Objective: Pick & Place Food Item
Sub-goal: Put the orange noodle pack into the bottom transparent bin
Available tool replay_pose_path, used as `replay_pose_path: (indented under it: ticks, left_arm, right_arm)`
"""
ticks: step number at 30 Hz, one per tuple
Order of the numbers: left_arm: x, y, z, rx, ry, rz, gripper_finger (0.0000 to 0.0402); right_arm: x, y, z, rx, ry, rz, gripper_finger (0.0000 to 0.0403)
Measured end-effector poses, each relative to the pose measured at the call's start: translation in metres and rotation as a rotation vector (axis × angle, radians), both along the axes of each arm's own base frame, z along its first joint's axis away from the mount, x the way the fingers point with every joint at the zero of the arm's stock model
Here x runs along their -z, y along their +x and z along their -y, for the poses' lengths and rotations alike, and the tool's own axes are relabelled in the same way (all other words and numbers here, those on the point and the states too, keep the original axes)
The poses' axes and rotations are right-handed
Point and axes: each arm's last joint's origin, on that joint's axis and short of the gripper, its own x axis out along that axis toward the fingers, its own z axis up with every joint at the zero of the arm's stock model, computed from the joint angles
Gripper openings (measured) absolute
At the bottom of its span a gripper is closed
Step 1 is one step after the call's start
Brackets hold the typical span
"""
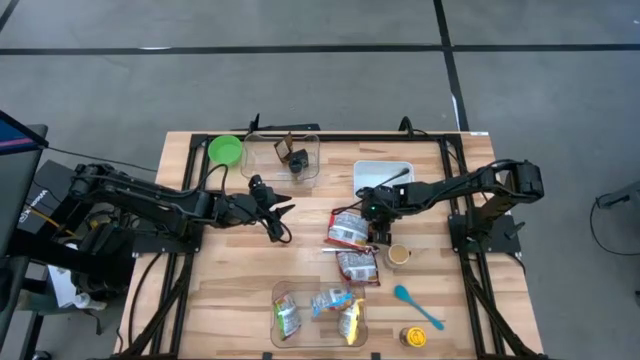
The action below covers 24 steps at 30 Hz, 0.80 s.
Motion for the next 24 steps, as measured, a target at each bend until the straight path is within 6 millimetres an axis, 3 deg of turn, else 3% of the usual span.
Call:
replay_pose_path:
  ticks: [6, 10, 24]
  left_arm:
    - [0.0000, 0.0000, 0.0000, 0.000, 0.000, 0.000, 0.0099]
    - [0.0000, 0.0000, 0.0000, 0.000, 0.000, 0.000, 0.0099]
    - [0.0000, 0.0000, 0.0000, 0.000, 0.000, 0.000, 0.0099]
  right_arm:
    - [0.0000, 0.0000, 0.0000, -0.036, -0.014, -0.003, 0.0195]
    - [-0.0002, 0.0004, 0.0000, -0.042, -0.017, 0.001, 0.0206]
    - [-0.0001, 0.0004, 0.0000, -0.049, -0.019, 0.000, 0.0144]
